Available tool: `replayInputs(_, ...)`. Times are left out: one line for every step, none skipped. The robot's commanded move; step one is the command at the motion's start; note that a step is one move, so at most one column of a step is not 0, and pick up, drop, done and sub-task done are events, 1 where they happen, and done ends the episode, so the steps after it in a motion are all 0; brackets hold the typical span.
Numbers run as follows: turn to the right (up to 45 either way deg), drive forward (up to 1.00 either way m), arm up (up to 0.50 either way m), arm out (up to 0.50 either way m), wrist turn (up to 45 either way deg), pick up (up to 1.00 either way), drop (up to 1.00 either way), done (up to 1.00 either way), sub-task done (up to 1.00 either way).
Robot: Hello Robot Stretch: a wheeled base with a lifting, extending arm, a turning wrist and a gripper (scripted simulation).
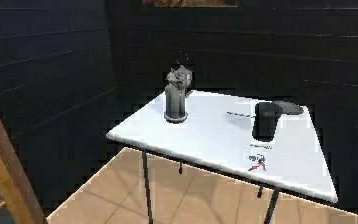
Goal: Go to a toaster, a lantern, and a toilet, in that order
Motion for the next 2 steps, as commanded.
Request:
replayInputs(0.0,0.00,0.00,0.00,0.0,0.00,0.00,0.00,1.00)
replayInputs(45.0,0.00,0.00,0.00,0.0,0.00,0.00,0.00,0.00)
